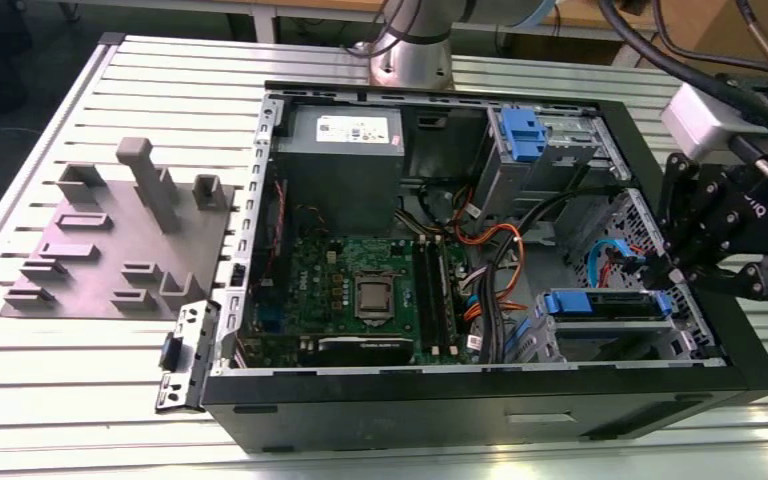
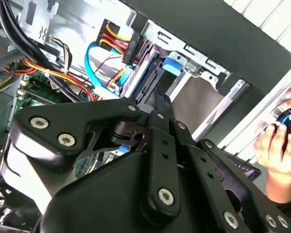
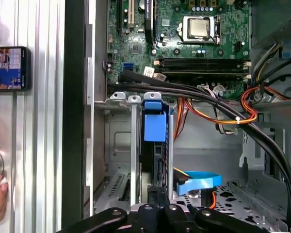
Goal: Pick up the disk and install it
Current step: 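Insert the first disk wire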
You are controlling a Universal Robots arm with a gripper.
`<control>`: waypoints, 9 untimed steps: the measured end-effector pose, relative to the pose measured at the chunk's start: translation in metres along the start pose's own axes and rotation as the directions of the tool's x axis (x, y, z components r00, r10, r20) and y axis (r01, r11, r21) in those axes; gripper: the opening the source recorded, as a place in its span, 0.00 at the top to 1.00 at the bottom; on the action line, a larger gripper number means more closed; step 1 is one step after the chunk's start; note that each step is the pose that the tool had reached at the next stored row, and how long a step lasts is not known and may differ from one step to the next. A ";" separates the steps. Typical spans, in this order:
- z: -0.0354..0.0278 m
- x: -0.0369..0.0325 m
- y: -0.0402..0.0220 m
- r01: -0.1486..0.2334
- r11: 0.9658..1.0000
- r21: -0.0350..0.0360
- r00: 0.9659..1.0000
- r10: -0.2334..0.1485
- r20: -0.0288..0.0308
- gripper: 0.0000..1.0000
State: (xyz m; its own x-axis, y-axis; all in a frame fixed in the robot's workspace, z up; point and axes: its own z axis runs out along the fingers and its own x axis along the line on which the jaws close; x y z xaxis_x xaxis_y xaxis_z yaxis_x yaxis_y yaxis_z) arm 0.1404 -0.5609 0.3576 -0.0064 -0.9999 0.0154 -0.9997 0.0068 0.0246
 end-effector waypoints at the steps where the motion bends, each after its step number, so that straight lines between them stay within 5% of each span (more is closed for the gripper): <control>1: 0.0000 -0.0001 -0.0022 0.000 1.000 -0.007 1.000 0.000 0.000 0.89; 4: -0.0002 -0.0001 -0.0059 0.000 1.000 -0.020 1.000 0.000 0.000 0.89; 9: -0.0002 -0.0004 -0.0067 0.000 1.000 -0.021 1.000 0.000 0.000 0.89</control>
State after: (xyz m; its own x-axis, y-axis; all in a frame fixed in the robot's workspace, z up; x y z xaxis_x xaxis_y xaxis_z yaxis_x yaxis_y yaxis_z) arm 0.1471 -0.5606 0.3576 -0.0061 -0.9999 0.0155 -0.9989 0.0068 0.0453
